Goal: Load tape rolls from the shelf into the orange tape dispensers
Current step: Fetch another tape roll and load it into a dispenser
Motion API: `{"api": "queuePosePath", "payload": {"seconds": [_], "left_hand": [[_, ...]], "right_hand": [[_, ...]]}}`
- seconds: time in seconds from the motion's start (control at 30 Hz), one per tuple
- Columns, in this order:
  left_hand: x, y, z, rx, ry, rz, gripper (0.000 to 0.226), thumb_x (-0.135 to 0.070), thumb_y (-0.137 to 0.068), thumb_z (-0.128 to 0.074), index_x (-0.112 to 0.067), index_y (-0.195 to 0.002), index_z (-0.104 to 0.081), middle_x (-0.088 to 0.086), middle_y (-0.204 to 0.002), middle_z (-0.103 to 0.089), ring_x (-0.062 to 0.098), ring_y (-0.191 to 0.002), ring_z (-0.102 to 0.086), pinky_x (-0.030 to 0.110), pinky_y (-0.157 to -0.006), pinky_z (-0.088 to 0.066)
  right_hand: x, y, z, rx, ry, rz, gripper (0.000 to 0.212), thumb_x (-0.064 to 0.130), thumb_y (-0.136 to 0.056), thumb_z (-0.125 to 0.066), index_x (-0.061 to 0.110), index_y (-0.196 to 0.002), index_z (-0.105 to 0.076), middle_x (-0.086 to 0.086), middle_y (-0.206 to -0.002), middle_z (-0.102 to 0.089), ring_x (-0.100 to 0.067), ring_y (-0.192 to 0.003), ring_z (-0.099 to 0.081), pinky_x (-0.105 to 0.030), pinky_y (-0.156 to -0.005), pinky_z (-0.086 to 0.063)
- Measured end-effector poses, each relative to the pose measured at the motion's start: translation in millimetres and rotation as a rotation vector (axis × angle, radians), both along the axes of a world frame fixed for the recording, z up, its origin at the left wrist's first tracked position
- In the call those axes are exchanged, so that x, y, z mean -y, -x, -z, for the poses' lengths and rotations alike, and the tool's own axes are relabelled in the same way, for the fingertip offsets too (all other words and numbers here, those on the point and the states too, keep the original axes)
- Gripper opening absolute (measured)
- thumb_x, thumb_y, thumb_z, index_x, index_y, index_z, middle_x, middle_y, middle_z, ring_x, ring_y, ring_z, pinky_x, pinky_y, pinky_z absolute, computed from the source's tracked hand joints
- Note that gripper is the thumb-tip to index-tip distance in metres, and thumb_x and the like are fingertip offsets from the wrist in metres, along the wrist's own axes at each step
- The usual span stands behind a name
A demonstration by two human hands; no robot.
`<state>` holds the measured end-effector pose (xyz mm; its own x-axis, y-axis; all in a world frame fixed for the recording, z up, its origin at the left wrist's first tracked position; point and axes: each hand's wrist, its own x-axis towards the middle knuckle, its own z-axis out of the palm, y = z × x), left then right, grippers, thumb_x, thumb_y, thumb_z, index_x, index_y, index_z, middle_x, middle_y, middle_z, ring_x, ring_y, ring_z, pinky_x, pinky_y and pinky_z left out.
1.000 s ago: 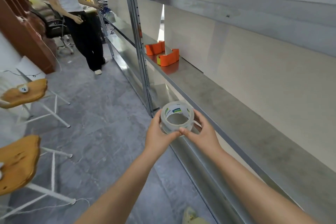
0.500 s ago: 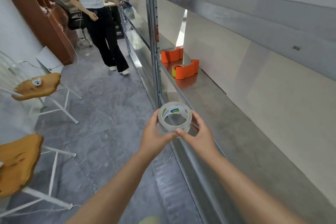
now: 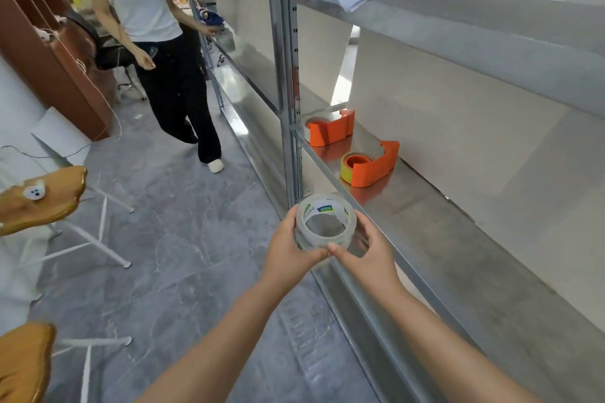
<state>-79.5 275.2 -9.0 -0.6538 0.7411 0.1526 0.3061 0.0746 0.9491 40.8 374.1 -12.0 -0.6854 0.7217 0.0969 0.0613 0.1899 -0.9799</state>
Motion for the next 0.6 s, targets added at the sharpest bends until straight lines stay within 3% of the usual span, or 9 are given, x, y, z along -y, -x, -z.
{"api": "queuePosePath", "payload": {"seconds": [0.2, 0.5, 0.6], "left_hand": [[-28.5, 92.3, 1.9, 0.002, 0.059, 0.125, 0.071, -0.02, -0.057, -0.085, -0.048, -0.111, -0.049, -0.037, -0.108, -0.061, -0.017, -0.104, -0.054, -0.004, -0.08, -0.038], [-100.9, 185.8, 25.1, -0.022, 0.143, 0.276, 0.073, -0.029, -0.053, -0.083, -0.061, -0.107, -0.046, -0.041, -0.11, -0.058, -0.019, -0.106, -0.052, -0.005, -0.08, -0.035], [-134.6, 218.2, 29.4, -0.115, 0.182, 0.368, 0.076, -0.028, -0.054, -0.085, -0.063, -0.108, -0.045, -0.047, -0.112, -0.052, -0.024, -0.108, -0.046, -0.007, -0.084, -0.031]], "right_hand": [[-10.1, 78.5, -0.1, -0.028, 0.033, 0.14, 0.074, 0.006, -0.07, -0.079, 0.016, -0.135, -0.044, -0.002, -0.136, -0.054, -0.009, -0.125, -0.051, -0.029, -0.108, -0.04], [-57.8, 163.9, 27.4, 0.018, 0.038, 0.311, 0.071, 0.008, -0.07, -0.079, 0.025, -0.13, -0.045, 0.01, -0.13, -0.054, 0.006, -0.118, -0.051, -0.014, -0.099, -0.041], [-75.0, 192.6, 42.0, 0.045, 0.047, 0.421, 0.076, 0.013, -0.07, -0.08, 0.015, -0.136, -0.041, 0.0, -0.139, -0.051, -0.009, -0.127, -0.048, -0.031, -0.109, -0.04]]}}
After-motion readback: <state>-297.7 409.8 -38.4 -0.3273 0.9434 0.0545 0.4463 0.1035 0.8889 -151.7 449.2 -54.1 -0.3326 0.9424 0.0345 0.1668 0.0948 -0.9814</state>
